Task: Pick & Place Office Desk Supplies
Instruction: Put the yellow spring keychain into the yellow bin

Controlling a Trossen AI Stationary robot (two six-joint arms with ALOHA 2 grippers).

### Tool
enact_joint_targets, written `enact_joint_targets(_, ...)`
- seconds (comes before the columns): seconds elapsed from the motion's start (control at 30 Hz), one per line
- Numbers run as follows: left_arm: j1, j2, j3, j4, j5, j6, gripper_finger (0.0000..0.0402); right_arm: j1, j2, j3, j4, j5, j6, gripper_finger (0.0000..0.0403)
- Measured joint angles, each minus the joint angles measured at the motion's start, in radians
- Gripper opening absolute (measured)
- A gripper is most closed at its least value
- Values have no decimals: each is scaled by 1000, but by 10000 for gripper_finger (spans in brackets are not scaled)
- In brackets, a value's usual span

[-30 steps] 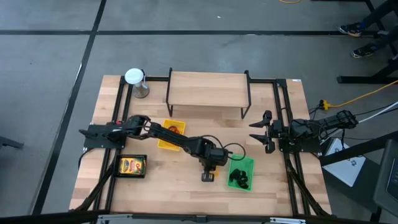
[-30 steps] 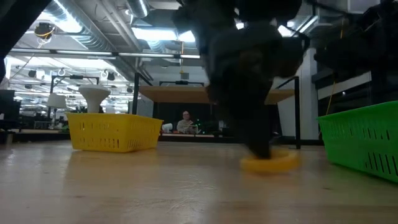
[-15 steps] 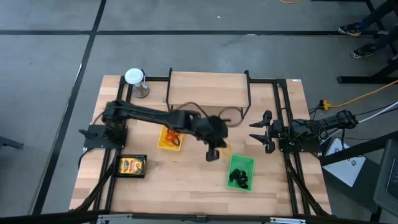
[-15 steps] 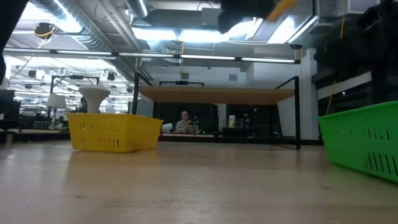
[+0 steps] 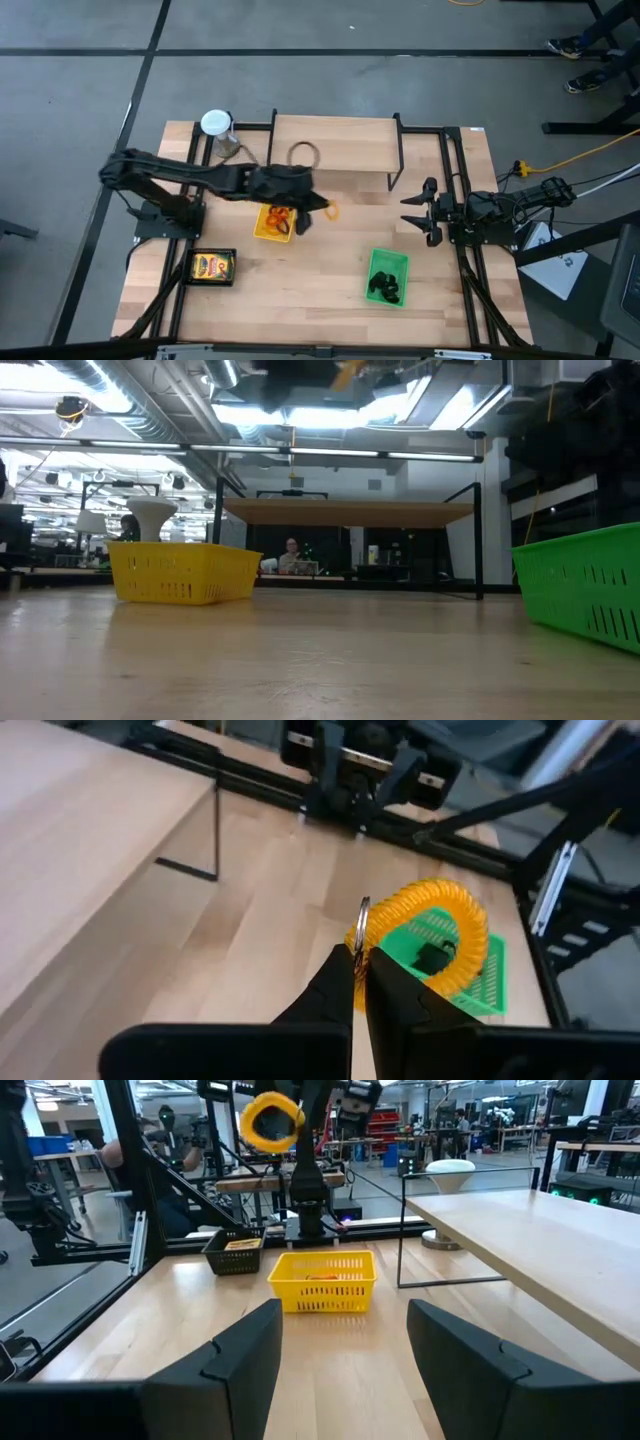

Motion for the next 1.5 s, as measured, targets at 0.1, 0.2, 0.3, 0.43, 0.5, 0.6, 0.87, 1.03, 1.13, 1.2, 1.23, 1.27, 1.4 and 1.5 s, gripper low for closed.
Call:
enact_joint_targets(0.1,0,-98,-148,54,-30,-42,4,0,0,0,0,0,0,219)
enact_joint_targets(0.2,0,-179,-278,51,-65,-102,5,0,0,0,0,0,0,219)
enact_joint_targets(0.3,-2,-253,-392,56,-67,-178,6,0,0,0,0,0,0,219)
enact_joint_targets(0.43,-24,-339,-512,50,-84,-254,5,0,0,0,0,0,0,219)
enact_joint_targets(0.5,-33,-387,-556,56,-96,-281,6,0,0,0,0,0,0,219)
enact_joint_targets(0.6,-35,-449,-617,51,-102,-294,6,0,0,0,0,0,0,219)
enact_joint_targets(0.87,-19,-524,-734,42,-100,-319,6,0,0,0,0,0,0,219)
enact_joint_targets(1.03,-19,-523,-801,60,-73,-356,5,0,0,0,0,0,0,219)
enact_joint_targets(1.13,-19,-523,-826,54,-72,-368,7,0,0,0,0,0,0,219)
enact_joint_targets(1.2,-19,-523,-840,54,-73,-373,11,0,0,0,0,0,0,219)
enact_joint_targets(1.23,-19,-523,-846,56,-74,-380,13,0,0,0,0,0,0,219)
enact_joint_targets(1.27,-19,-523,-852,55,-75,-388,16,0,0,0,0,0,0,219)
enact_joint_targets(1.4,-19,-523,-866,55,-73,-402,36,0,0,0,0,0,0,219)
enact_joint_targets(1.5,-19,-523,-867,58,-73,-411,57,0,0,0,0,0,0,219)
